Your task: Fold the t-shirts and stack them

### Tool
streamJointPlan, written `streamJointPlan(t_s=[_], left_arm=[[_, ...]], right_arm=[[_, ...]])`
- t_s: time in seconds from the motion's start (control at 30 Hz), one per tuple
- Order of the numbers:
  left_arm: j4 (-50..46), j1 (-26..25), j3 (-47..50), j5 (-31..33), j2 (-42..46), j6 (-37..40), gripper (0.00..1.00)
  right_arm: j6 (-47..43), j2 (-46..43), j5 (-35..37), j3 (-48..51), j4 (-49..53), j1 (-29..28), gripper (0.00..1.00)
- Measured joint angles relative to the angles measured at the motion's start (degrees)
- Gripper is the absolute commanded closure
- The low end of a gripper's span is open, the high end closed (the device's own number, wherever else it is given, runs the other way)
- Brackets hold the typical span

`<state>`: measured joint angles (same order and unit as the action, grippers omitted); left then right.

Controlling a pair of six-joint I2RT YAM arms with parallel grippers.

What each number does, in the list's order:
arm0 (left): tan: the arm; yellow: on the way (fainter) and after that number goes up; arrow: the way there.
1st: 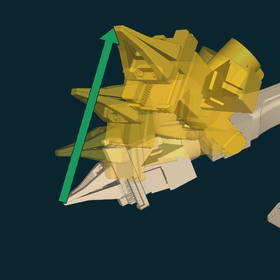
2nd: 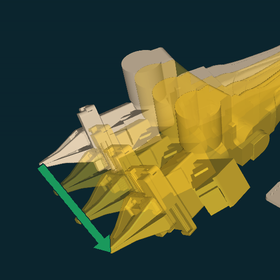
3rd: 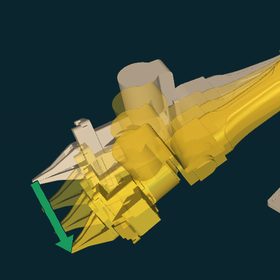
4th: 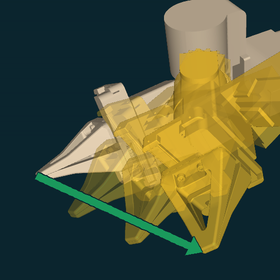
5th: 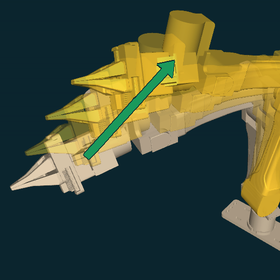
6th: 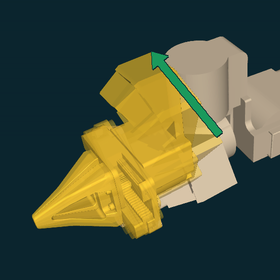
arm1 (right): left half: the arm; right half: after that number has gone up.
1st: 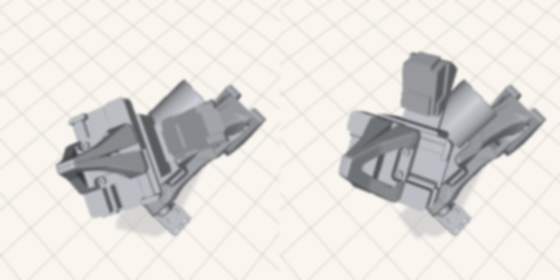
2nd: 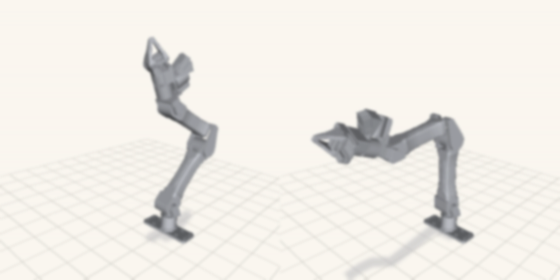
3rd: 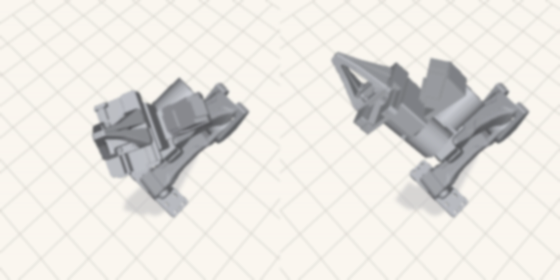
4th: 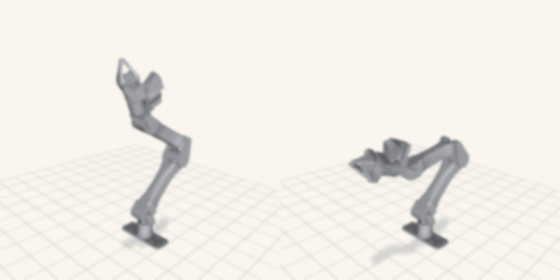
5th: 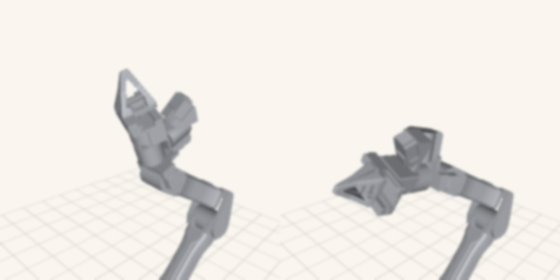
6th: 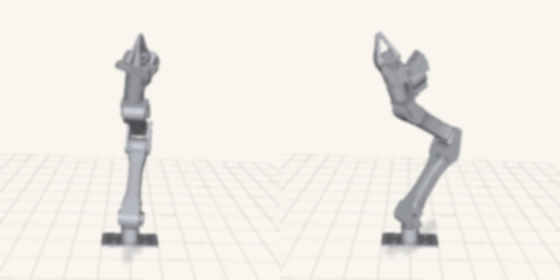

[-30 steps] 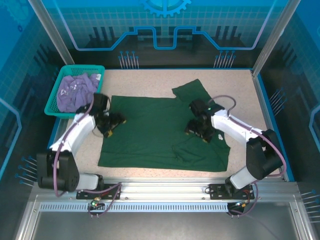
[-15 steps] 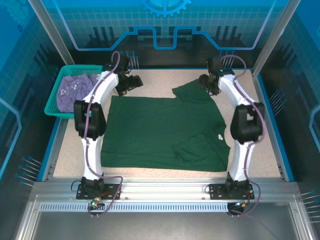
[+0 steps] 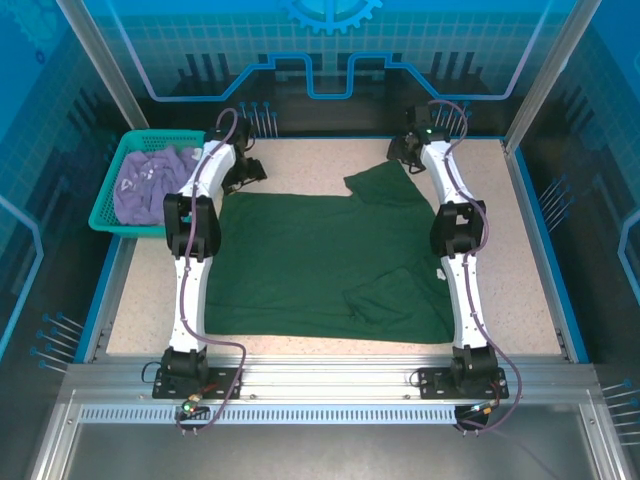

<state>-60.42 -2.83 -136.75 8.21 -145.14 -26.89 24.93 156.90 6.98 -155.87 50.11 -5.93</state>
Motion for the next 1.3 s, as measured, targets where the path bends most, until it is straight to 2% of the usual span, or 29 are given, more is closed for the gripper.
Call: streamJointPlan(t_s=[0.23,0.5,0.57,0.73,1.0,1.2,1.3], left_arm=[[0.09,0.17,-0.79,4.04,-1.99,0.31,0.22],[0.35,1.57,-0.76,4.5,-2.69,-1.03,0.24],[0.66,1.95,-0.39,4.04,-2.69,-1.7,0.25],[1.18,2.49,1.62,3.23,-2.69,-2.75,0.27],[1.81,2.73,1.62,2.86,-2.69,-3.23,0.28],[2.03,2.78,1.62,3.06,-2.69,-4.68,0.4],[2.03,2.78,1.62,3.56,-2.69,-5.09,0.5]], right_arm=[[-2.03,2.16,-1.33,-1.2,-2.16,0.0,0.38],[-0.37,4.76,-2.95,-1.29,-2.08,0.02,0.45],[-0.07,4.76,-3.17,-1.42,-2.14,0.04,0.5],[1.03,4.94,-3.32,-1.42,-2.1,0.13,0.7],[1.75,5.07,-5.07,-1.42,-2.14,0.44,0.85],[1.38,5.07,-6.25,-1.05,-2.64,0.48,0.92],[1.36,5.05,-7.1,-0.57,-3.63,0.55,0.94]])
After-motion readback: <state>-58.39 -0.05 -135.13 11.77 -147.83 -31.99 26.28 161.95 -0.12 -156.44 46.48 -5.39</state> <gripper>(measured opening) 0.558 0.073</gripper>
